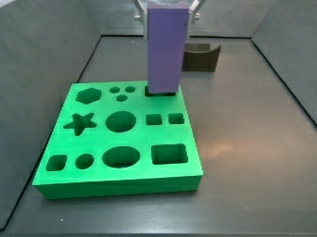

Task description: Insert the arch object.

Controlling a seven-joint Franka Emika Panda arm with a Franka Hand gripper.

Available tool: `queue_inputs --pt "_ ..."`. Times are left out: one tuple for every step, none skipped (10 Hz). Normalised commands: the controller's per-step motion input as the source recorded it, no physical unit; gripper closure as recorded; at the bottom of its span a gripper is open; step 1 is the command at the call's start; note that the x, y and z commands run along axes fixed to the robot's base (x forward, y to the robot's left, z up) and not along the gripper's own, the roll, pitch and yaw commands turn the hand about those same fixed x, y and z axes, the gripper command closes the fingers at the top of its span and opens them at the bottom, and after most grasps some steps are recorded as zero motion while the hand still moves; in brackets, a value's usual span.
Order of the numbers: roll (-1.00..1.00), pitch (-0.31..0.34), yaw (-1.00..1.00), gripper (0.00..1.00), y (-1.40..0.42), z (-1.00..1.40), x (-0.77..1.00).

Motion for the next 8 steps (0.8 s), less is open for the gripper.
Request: queue_inputs --pt "0.00 0.000 0.01 1.00 -0.08 -0.19 0.00" --pt "0.00 -0.007 0.00 1.00 -0.10 -0.44 0.12" --pt "0.00 0.000 0.00 1.00 -0.07 -0.49 0.17" --pt "0.00 0.000 0.00 1.00 -0.09 -0.51 0.23" --pt "0.00 0.000 -0.02 1.00 -0.11 -0.48 0.19" --pt "0.00 0.000 -0.05 1.00 -0.07 -0.39 0.10" --pt "0.00 0.000 -0.04 1.00 -0.04 -0.27 0.02" --pt "0.00 0.000 -0.03 1.00 -0.03 -0.23 0.00"
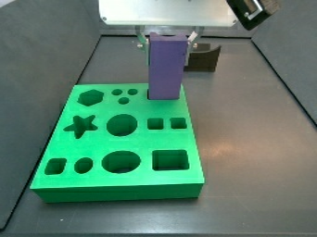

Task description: Insert the arch object.

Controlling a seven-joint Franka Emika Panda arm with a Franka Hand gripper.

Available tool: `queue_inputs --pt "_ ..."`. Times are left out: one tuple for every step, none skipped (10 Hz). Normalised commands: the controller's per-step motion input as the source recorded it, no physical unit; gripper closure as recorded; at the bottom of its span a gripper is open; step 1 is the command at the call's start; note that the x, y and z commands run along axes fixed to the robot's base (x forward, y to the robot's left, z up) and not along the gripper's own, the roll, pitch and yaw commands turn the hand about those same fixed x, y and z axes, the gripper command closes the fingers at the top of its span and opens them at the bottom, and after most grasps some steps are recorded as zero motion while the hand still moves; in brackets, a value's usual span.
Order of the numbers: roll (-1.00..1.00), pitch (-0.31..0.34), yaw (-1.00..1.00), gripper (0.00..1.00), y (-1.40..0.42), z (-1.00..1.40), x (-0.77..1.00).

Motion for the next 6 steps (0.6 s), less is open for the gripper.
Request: queue_inputs --pt "0.00 0.000 -0.03 1.00 -0.02 -0.23 0.01" --pt "0.00 0.000 -0.03 1.00 -0.03 -0.24 0.00" --pt "0.00 -0.011 -0.03 1.00 -0.01 -0.24 0.00" --pt "0.00 -0.003 -0.02 1.00 0.00 -0.18 0.00" --pt "-0.04 0.000 0.00 1.00 0.06 0.00 0.00" --pt "0.00 0.000 0.00 1.00 0.00 0.00 0.00"
